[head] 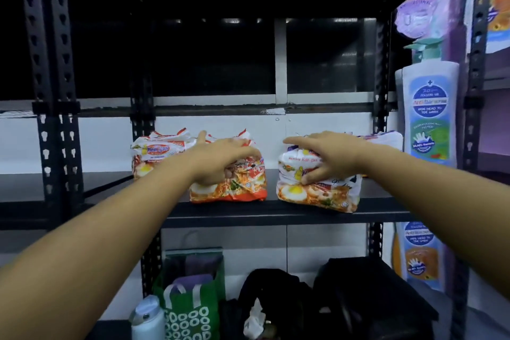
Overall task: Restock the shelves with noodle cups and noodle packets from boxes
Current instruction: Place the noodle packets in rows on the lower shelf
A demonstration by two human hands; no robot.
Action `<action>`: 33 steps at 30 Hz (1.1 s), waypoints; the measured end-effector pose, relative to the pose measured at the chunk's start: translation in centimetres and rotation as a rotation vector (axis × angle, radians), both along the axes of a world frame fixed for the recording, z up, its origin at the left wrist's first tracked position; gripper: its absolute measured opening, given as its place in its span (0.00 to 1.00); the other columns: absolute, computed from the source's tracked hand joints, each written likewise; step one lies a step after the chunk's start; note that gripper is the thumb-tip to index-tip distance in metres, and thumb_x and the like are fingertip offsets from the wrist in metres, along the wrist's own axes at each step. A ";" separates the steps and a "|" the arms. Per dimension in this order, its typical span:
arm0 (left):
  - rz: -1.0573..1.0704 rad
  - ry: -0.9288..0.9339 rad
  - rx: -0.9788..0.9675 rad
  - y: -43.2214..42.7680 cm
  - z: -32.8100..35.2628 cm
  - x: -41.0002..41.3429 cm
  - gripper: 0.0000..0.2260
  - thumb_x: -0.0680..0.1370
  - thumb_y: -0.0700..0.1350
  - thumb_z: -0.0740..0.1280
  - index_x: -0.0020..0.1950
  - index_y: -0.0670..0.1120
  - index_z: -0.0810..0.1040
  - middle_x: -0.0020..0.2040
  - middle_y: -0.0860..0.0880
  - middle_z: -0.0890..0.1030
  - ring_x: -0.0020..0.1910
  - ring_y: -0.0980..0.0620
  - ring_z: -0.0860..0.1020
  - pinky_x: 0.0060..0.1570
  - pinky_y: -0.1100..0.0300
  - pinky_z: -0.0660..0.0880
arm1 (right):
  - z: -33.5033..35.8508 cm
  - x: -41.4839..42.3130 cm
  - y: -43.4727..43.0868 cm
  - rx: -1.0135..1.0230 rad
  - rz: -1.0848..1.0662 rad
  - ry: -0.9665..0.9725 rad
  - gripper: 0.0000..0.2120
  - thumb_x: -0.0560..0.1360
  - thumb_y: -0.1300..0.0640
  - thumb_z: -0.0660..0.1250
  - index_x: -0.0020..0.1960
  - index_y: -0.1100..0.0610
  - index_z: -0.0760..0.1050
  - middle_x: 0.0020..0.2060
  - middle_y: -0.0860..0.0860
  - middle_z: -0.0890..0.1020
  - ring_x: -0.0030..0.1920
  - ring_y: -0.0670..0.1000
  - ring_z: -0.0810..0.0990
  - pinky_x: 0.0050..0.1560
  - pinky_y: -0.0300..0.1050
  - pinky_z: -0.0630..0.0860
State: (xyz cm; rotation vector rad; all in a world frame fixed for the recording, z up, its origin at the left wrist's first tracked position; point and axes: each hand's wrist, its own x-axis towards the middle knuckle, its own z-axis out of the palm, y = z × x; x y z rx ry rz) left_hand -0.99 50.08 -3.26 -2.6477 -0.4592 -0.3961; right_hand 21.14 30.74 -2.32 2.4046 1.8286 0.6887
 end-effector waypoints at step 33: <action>0.222 -0.466 -0.207 5.8 -6.1 8.3 0.38 0.76 0.69 0.67 0.80 0.67 0.50 0.82 0.56 0.52 0.81 0.44 0.42 0.64 0.20 0.60 | -7.6 5.2 7.2 0.320 -0.241 0.131 0.40 0.73 0.23 0.57 0.76 0.27 0.38 0.80 0.44 0.44 0.80 0.54 0.39 0.65 0.75 0.61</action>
